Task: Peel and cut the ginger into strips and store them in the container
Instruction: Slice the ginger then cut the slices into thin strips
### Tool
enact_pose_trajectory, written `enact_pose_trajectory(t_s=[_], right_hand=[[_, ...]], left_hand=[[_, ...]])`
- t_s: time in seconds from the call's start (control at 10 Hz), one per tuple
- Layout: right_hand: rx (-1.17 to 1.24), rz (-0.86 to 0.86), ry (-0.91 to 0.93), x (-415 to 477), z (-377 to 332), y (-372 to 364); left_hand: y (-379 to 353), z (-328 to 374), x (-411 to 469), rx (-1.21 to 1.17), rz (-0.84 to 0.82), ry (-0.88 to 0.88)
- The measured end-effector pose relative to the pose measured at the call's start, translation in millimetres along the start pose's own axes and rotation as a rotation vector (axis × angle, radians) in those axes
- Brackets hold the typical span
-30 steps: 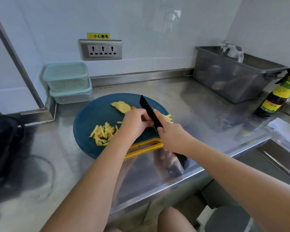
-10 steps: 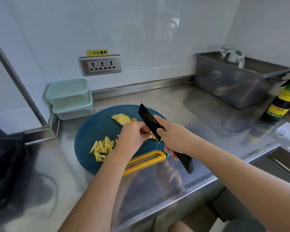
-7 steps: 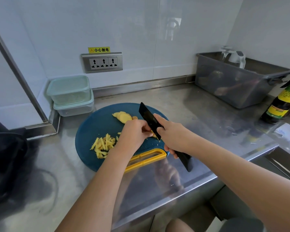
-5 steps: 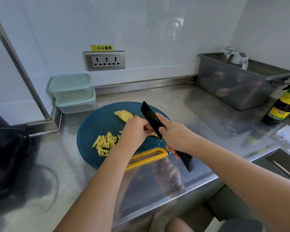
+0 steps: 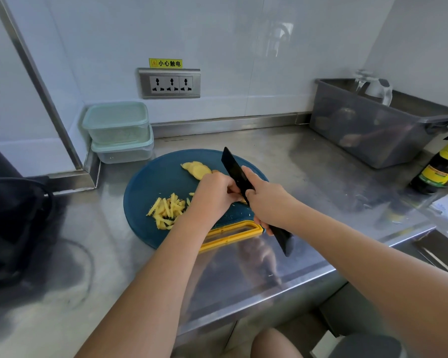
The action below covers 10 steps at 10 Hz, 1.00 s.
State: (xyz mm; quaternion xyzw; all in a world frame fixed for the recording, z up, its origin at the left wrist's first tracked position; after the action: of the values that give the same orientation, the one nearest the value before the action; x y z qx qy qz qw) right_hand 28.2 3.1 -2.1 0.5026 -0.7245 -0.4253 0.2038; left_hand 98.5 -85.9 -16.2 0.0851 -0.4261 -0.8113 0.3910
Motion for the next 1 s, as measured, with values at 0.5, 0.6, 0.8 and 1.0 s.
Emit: enact_pose_trajectory(t_s=[0.5,0.6,0.8,1.0], right_hand=[[0.068,0.046,-0.035,5.6,10.5,-3.7],[0.037,0.043,-0.026,4.6,6.6,-5.2],[0.081,0.042,-0.036,8.7,4.7,-6.0],[0.012,-0.034,-0.077,13.6,4.5,-7.4]], left_hand=[[-14.3,-2.3,14.4,0.172,-0.090,-0.002],[-11.7,0.0,15.0,0.180,-0.059,-0.033],[-13.1,-0.3,14.5,0.179,-0.079,-0.012],[-17.0,-5.9,21.3,0.139,-0.196,0.061]])
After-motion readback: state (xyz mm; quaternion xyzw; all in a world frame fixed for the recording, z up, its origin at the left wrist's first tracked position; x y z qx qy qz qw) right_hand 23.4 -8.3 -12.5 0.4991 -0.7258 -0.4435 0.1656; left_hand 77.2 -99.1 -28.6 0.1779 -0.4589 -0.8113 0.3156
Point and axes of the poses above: each hand's wrist, its own x-axis towards the middle knuckle, its own y-axis out of the back of the hand, z = x × y, the point moved 7 cm from there along x, towards the middle knuckle
